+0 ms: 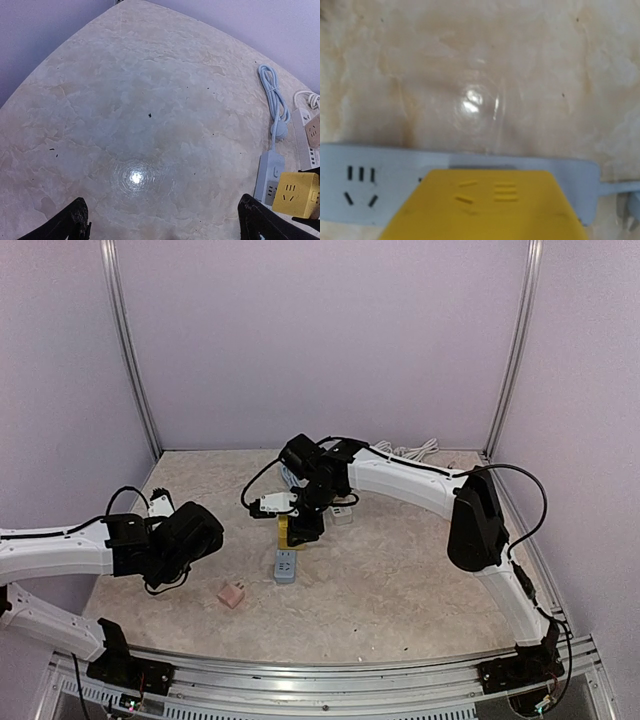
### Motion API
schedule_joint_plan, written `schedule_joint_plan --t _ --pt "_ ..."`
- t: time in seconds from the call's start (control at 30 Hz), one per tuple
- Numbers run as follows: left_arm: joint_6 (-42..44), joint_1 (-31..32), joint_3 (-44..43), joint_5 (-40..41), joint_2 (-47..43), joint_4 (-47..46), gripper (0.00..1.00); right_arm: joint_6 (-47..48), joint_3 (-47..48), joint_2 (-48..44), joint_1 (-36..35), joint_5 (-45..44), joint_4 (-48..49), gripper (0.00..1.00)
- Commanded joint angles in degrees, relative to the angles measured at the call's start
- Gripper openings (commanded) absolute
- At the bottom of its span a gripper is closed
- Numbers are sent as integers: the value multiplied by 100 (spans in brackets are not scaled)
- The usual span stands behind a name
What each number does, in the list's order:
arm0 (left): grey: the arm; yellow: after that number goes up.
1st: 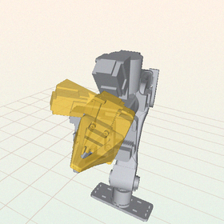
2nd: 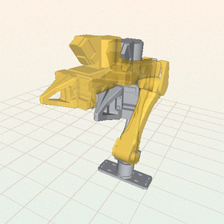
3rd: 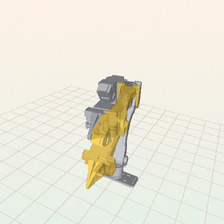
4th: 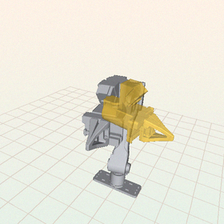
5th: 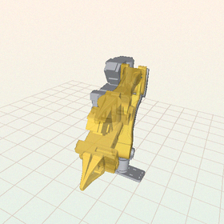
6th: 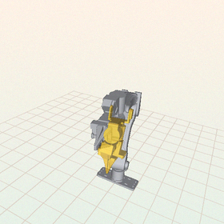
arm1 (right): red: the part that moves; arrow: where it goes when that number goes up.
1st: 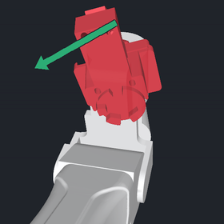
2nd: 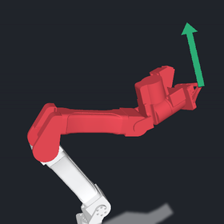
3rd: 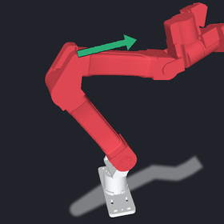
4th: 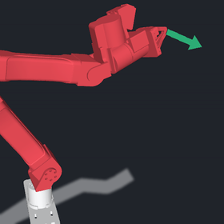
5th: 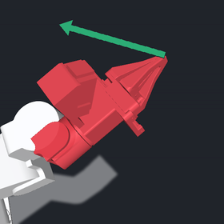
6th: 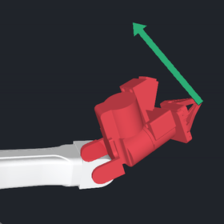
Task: Insert the plug
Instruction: Insert the plug into the socket.
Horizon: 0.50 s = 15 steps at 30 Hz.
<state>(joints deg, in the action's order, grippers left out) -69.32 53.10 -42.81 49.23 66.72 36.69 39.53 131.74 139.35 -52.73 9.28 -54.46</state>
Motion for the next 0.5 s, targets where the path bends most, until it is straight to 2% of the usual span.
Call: schedule_joint_plan --t 0.0,0.47 --pt "-144 54 -130 162 72 193 99 -89 174 26 -44 343 257 0" --pt "-365 149 19 220 -29 278 99 -437 145 228 190 530 104 0"
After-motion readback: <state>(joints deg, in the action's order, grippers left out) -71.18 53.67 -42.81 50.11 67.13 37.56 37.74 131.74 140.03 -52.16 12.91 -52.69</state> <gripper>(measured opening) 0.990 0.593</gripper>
